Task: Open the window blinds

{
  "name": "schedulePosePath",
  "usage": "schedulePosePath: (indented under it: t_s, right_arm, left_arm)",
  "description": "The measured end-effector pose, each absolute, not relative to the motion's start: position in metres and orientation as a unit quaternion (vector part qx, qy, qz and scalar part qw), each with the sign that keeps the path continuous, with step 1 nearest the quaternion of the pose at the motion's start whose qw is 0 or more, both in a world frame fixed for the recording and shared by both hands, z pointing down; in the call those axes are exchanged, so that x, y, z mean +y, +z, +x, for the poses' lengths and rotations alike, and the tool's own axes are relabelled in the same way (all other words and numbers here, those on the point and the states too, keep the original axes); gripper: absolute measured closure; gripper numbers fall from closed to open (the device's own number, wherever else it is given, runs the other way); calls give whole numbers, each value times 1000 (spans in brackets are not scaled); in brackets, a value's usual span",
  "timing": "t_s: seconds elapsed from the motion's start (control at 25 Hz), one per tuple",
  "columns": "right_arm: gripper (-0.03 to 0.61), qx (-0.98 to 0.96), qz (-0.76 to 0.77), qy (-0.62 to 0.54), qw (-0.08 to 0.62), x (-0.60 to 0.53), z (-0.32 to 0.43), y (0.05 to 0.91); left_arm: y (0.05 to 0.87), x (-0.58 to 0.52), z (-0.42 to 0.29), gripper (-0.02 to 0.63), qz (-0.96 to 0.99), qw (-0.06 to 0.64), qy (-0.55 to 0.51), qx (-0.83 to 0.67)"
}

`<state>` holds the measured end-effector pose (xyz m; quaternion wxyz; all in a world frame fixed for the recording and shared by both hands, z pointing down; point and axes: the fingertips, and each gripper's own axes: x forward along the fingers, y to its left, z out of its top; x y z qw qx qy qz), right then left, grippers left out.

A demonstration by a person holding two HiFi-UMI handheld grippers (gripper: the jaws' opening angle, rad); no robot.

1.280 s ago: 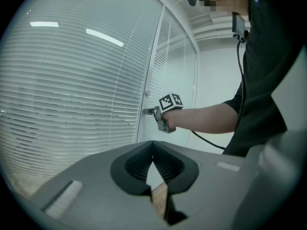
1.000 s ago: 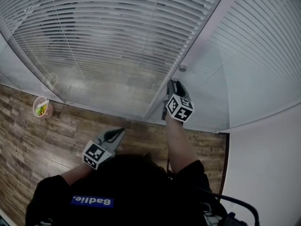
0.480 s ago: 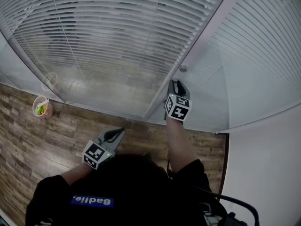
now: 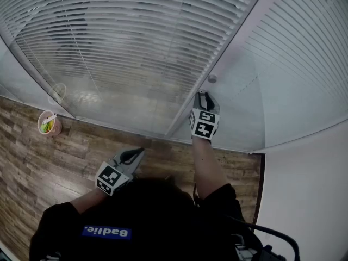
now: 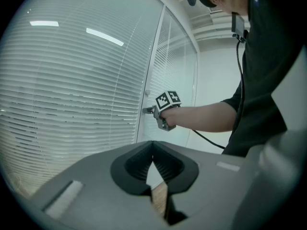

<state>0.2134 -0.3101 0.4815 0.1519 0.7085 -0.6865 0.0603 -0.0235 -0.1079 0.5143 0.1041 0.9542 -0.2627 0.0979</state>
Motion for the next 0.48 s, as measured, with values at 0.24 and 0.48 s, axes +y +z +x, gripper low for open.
schedulePosePath:
  t_s: [0.24, 0.48]
  right_arm:
    - [419, -696, 702, 146, 33, -310, 217, 483]
    - [451, -692, 709, 106, 87, -311, 216, 479]
  left_arm:
    - [513, -108, -24, 614, 954, 103, 98, -265]
    - [514, -108, -26, 614, 953, 105, 98, -266]
